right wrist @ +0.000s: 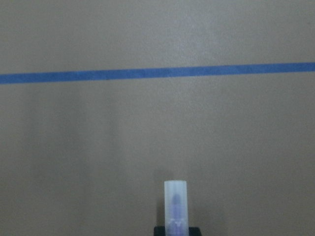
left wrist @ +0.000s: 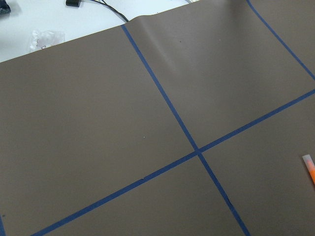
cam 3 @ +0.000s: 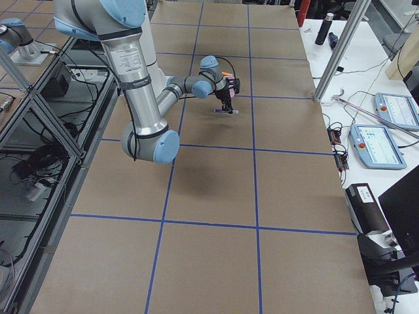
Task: Collect pens into pen holder
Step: 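Lift the purple marker and carry it over the pink cup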
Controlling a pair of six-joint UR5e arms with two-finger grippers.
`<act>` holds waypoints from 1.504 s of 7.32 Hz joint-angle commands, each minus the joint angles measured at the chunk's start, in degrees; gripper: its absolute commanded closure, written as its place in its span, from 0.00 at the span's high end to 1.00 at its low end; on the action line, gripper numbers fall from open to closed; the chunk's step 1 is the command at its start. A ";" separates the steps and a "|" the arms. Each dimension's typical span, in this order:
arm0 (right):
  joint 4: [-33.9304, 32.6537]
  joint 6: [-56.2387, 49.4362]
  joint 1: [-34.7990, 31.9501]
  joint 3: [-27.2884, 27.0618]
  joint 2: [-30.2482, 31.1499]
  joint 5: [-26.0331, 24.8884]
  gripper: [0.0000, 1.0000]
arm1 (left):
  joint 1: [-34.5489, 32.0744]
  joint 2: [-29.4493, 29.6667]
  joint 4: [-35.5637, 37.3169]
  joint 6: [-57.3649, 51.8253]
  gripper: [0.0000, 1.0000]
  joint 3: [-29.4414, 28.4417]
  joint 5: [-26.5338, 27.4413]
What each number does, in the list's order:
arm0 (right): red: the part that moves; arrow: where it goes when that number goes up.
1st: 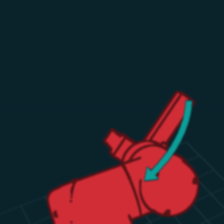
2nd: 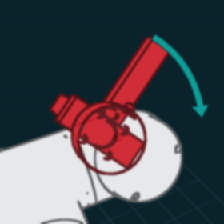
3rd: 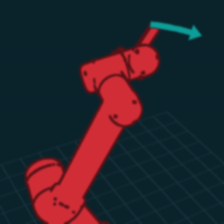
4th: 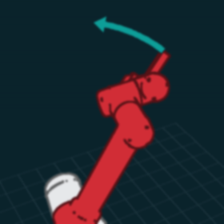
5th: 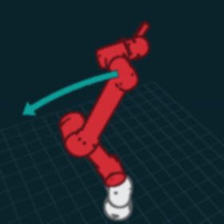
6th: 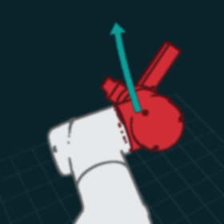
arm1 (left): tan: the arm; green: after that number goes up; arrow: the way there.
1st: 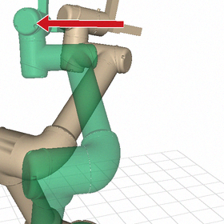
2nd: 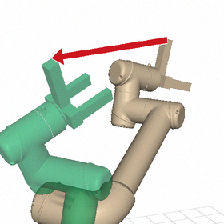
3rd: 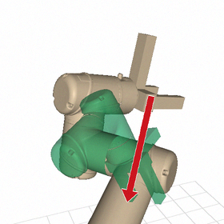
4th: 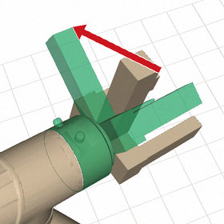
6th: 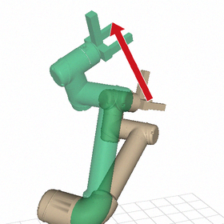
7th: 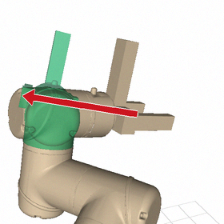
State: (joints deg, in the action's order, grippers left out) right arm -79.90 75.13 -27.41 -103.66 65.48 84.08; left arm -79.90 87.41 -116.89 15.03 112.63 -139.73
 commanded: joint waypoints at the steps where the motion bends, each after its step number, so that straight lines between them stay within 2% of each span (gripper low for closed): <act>1: -0.08 0.28 0.34 -3.12 -1.84 -10.73 0.00 | 0.35 -0.05 0.09 0.00 1.00 -0.39 0.85; 2: -0.08 1.67 0.78 -3.21 -3.77 -14.69 0.00 | 0.44 0.04 0.17 0.00 1.00 -0.74 1.99; 5: -0.78 7.12 7.26 -2.34 -8.78 -31.19 0.00 | 0.79 0.65 0.44 0.09 1.00 -1.79 2.36; 6: -2.09 7.75 8.76 -2.42 -10.45 -34.30 0.00 | 0.88 0.83 0.44 0.09 1.00 -2.41 2.36; 8: -2.19 10.04 13.15 0.11 -11.77 -43.61 0.00 | 1.06 1.35 0.44 0.09 1.00 -3.20 2.36; 9: -2.19 10.30 13.96 3.95 -14.39 -47.04 0.00 | 1.06 1.36 0.44 0.09 1.00 -3.29 2.36; 11: -2.19 10.39 14.23 6.62 -15.82 -47.34 0.00 | 1.06 1.44 0.44 0.09 1.00 -3.64 2.27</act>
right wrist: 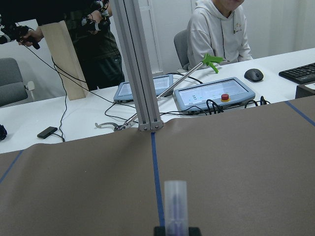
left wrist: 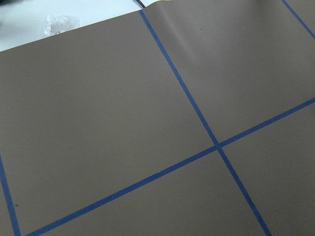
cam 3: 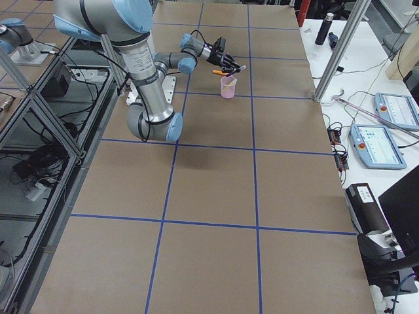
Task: Collect pens into pen holder
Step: 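Lift the purple marker and carry it over the pink cup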
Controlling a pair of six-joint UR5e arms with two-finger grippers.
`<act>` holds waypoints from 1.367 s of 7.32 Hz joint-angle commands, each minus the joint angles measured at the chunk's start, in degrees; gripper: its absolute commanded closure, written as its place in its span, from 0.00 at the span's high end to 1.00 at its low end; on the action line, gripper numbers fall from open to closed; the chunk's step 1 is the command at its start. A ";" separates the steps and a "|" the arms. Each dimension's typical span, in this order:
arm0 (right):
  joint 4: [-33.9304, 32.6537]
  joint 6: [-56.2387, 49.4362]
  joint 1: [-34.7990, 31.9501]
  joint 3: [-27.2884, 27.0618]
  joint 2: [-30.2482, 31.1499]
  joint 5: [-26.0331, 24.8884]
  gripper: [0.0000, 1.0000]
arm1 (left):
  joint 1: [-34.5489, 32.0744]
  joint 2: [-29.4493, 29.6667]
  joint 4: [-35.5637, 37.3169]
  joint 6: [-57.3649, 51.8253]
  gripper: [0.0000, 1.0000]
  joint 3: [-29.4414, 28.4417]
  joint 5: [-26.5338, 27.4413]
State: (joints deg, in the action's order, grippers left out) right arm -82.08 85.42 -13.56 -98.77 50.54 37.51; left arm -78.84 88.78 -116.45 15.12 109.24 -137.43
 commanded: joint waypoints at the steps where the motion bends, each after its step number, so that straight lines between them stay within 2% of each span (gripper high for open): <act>1: -0.01 0.10 0.63 2.95 -1.14 -0.77 0.00 | 0.01 0.08 0.00 0.00 1.00 -0.26 -0.03; 2: -0.01 0.10 0.98 3.49 -1.49 -0.77 0.00 | 0.01 0.16 0.00 0.00 1.00 -0.34 -0.03; 3: 0.08 0.10 1.25 3.49 -1.67 -0.69 0.36 | 0.01 0.43 0.00 0.00 1.00 -0.35 -0.03; 4: -0.01 -0.25 1.25 3.58 -1.41 -0.77 0.88 | 0.01 0.43 0.00 0.00 1.00 -0.35 -0.03; 5: -0.01 -0.34 1.25 3.23 -1.58 -0.69 0.99 | 0.01 0.43 0.00 0.00 1.00 -0.35 -0.03; 7: -0.09 -1.65 0.99 0.35 -1.58 1.84 0.99 | 0.01 0.43 -0.09 0.43 1.00 0.00 -0.55; 8: -1.92 -2.96 -0.75 -2.63 -1.58 6.91 0.99 | 1.31 0.60 -0.09 0.70 1.00 0.27 -0.82; 10: -10.87 -4.63 -8.03 -8.61 -1.58 22.79 0.99 | 6.83 2.35 0.00 6.28 1.00 0.44 -0.21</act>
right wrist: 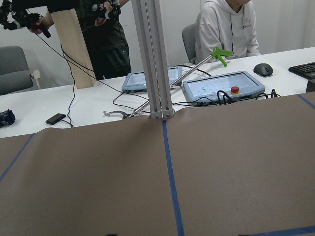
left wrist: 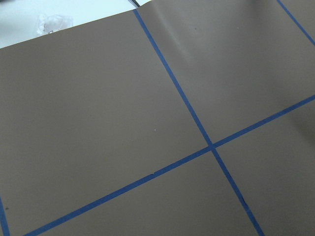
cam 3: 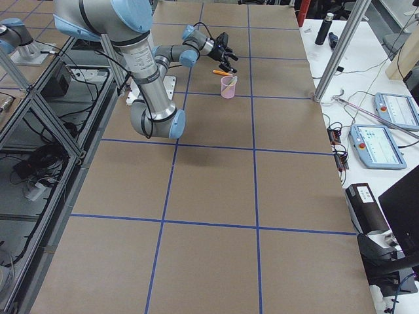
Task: Collect pens into pen holder
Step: 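Drop the purple marker into the cup while the left arm approaches the orange marker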
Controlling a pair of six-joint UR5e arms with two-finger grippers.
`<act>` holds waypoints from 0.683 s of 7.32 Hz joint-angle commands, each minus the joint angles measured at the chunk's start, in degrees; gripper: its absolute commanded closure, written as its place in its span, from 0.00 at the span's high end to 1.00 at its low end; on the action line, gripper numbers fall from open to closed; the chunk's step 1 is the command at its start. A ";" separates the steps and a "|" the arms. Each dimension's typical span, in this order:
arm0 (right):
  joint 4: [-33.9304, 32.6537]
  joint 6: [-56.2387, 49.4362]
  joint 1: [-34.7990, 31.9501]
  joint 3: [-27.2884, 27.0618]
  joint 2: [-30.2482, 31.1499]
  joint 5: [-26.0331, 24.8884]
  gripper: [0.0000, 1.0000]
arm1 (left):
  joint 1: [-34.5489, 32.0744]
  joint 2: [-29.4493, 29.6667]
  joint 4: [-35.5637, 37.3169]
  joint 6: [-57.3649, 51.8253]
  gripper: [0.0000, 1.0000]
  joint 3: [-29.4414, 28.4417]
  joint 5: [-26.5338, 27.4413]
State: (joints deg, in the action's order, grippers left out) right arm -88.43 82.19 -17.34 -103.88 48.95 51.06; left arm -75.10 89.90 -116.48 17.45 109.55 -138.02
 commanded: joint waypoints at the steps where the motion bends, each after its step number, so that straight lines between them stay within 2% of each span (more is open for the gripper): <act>1: -5.00 -4.55 -8.46 -4.13 0.27 16.72 0.99 | 5.99 2.63 0.03 7.30 1.00 0.13 0.64; 2: -5.00 -7.80 -13.64 -4.22 0.70 25.58 0.99 | 9.24 4.39 0.03 10.99 1.00 -0.13 0.82; 3: -5.00 -13.58 -19.95 -4.22 1.49 35.24 0.99 | 13.01 6.23 0.11 14.95 1.00 -0.30 3.95; 5: -4.83 -27.27 -32.87 -5.97 6.65 54.58 0.99 | 23.90 10.44 0.38 23.82 1.00 -0.83 14.48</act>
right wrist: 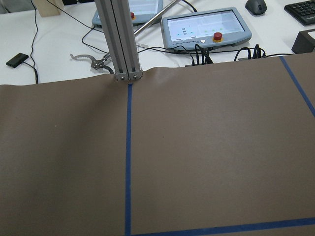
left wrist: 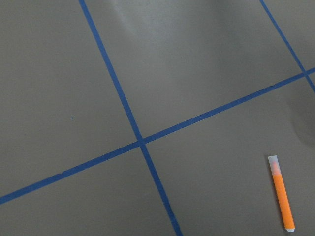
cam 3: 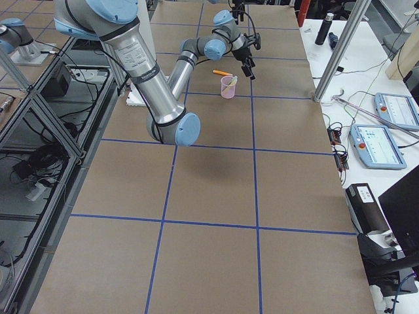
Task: Collect pens into pen holder
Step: 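Drop the purple marker into the cup while the left arm approaches the orange marker, then lower the left gripper onto the orange marker and grasp it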
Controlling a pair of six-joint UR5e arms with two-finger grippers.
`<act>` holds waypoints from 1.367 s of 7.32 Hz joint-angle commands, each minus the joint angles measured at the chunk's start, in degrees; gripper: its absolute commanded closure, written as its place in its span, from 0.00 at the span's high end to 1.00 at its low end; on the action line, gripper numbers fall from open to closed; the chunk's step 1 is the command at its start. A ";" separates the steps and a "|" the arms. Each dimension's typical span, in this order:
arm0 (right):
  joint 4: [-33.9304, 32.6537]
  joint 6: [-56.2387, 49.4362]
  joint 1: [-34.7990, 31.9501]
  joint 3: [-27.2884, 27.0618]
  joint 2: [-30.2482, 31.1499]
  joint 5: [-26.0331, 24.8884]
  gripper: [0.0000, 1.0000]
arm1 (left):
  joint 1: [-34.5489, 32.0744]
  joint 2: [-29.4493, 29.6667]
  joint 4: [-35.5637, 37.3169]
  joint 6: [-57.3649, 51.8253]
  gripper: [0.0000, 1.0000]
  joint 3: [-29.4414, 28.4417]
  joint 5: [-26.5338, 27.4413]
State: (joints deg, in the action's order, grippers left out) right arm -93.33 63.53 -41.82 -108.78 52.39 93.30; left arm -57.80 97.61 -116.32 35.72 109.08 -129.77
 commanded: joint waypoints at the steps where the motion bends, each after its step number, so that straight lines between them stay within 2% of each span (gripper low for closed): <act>1: 0.07 -17.13 -14.10 -1.77 6.46 20.35 0.99 | 10.57 5.98 1.17 9.68 1.00 -1.41 9.41; 2: 0.25 -25.48 -19.12 -1.78 9.45 26.43 0.99 | 13.39 9.32 1.35 12.51 1.00 -4.03 11.01; 3: 0.42 -32.18 -22.65 -1.61 12.00 30.32 0.99 | 15.51 12.83 1.35 13.58 0.99 -7.71 12.68; 5: 0.77 -38.55 -25.14 -1.61 15.53 32.12 0.99 | 18.76 16.37 1.27 15.59 0.97 -13.09 16.36; 6: 0.86 -40.23 -25.76 -1.61 16.59 32.29 0.99 | 21.74 17.69 1.35 16.83 0.94 -14.15 21.87; 8: 0.86 -44.36 -28.03 -1.69 18.61 35.53 0.99 | 23.00 19.45 1.35 16.93 0.86 -16.70 23.24; 10: 0.86 -44.46 -28.22 -1.69 18.80 35.72 0.99 | 23.87 19.37 1.35 16.84 0.69 -17.33 23.33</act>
State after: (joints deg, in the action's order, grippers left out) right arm -92.46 19.43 -69.75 -110.46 70.95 128.62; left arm -34.48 116.89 -114.96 52.56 92.19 -106.61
